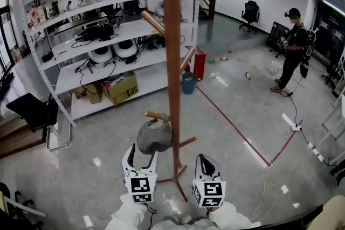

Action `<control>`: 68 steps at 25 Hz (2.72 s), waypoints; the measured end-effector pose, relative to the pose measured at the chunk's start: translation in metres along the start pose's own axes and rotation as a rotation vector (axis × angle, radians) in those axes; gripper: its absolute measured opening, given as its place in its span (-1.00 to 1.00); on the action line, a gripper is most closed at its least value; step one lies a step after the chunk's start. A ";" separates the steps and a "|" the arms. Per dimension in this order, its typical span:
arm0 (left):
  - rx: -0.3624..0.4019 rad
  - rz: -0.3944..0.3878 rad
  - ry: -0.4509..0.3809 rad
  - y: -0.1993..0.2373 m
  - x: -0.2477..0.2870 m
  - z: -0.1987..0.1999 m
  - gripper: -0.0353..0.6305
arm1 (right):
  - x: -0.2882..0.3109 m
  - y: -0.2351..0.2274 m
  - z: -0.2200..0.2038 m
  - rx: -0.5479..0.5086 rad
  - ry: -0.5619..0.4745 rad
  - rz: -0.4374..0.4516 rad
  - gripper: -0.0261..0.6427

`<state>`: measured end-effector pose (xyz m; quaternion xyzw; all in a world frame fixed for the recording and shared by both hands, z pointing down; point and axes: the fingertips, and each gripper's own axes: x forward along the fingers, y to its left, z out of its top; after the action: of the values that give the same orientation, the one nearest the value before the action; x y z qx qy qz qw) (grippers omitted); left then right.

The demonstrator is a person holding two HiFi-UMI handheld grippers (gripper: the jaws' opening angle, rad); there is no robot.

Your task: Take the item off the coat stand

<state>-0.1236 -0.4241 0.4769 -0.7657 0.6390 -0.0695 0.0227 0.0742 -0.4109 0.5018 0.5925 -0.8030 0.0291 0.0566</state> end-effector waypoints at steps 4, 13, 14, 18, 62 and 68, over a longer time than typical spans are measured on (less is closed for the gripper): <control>-0.023 0.001 -0.009 0.000 0.004 0.001 0.01 | 0.005 0.000 0.001 -0.004 0.000 0.000 -0.89; -0.040 0.021 -0.008 0.008 0.011 -0.003 0.01 | 0.008 -0.002 -0.004 -0.001 0.015 -0.014 -0.89; -0.041 0.018 -0.010 0.008 0.011 -0.004 0.00 | 0.009 -0.003 -0.005 0.000 0.018 -0.016 -0.89; -0.037 0.020 -0.023 0.009 0.013 -0.001 -0.21 | 0.010 -0.005 -0.007 0.000 0.026 -0.025 -0.89; -0.053 0.078 -0.229 0.024 -0.013 0.065 -0.70 | -0.010 -0.017 -0.007 0.009 0.015 -0.020 -0.89; -0.065 0.125 -0.247 0.041 -0.019 0.069 -0.70 | -0.011 -0.017 -0.010 0.013 0.020 -0.021 -0.89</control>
<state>-0.1579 -0.4163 0.4024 -0.7276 0.6796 0.0473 0.0807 0.0946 -0.4041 0.5095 0.6009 -0.7960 0.0395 0.0610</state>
